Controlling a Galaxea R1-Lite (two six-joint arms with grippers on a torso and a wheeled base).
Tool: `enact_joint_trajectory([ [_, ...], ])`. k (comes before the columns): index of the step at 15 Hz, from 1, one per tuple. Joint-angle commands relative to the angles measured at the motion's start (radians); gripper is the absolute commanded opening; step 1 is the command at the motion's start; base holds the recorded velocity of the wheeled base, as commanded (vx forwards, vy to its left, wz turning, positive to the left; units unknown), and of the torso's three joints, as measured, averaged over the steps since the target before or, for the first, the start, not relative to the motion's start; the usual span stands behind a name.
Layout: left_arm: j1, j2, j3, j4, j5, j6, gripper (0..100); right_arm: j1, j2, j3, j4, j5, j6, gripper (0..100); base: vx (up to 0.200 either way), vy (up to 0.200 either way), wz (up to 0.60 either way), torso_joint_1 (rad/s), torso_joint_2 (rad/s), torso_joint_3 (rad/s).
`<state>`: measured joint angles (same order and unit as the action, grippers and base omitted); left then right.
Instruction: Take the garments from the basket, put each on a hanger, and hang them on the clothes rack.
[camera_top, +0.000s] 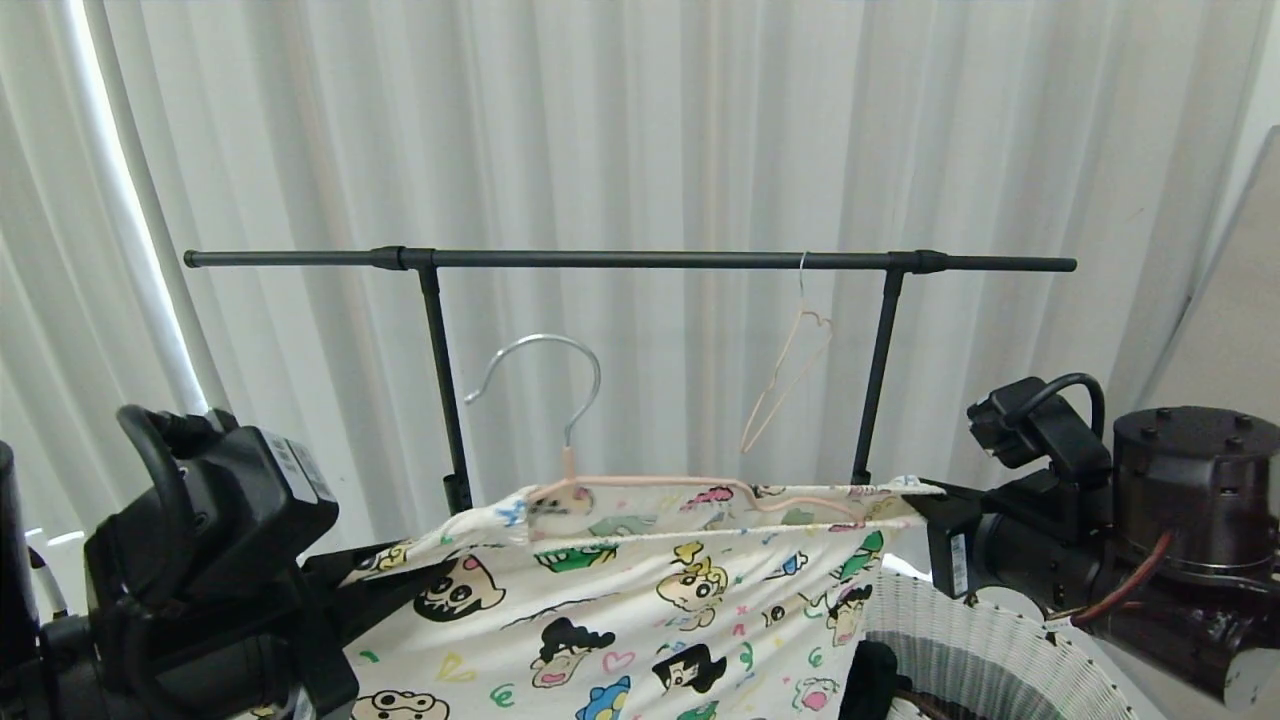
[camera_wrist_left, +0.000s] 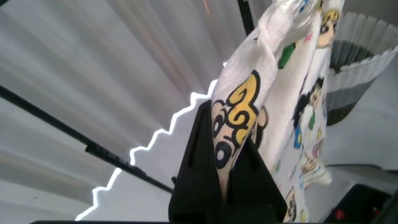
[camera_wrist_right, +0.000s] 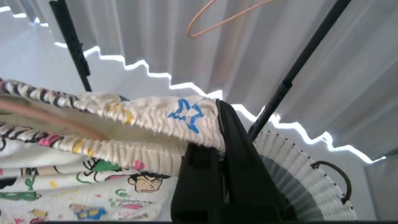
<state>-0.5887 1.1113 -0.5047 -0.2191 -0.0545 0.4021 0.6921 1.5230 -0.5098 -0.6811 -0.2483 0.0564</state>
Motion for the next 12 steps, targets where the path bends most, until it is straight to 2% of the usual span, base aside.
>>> enact_joint_trajectory([
  [1, 0.02, -0.002, 0.037, 0.001, 0.001, 0.029, 0, -0.005, -0.02, -0.004, -0.002, 0.006, -0.003, 0, 0.0, 0.0, 0.0, 0.0, 0.0, 0.0],
  [4, 0.024, 0.047, 0.052, 0.0, 0.051, 0.04, 0, 0.015, -0.058, -0.004, 0.029, 0.026, -0.095, 0, 0.0, 0.0, 0.0, 0.0, 0.0, 0.0],
  [5, 0.023, 0.067, 0.049, -0.011, 0.082, 0.04, 0, 0.037, -0.075, -0.007, 0.063, 0.029, -0.105, 100, 0.0, 0.0, 0.0, 0.0, 0.0, 0.0],
  [8, 0.023, 0.117, 0.049, -0.072, 0.153, 0.035, 0, 0.113, -0.11, -0.003, 0.089, 0.03, -0.109, 100, 0.0, 0.0, 0.0, 0.0, 0.0, 0.0],
  [12, 0.01, 0.125, 0.054, -0.106, 0.156, 0.021, 0, 0.202, -0.15, -0.001, 0.118, 0.055, -0.113, 100, 0.0, 0.0, 0.0, 0.0, 0.0, 0.0],
])
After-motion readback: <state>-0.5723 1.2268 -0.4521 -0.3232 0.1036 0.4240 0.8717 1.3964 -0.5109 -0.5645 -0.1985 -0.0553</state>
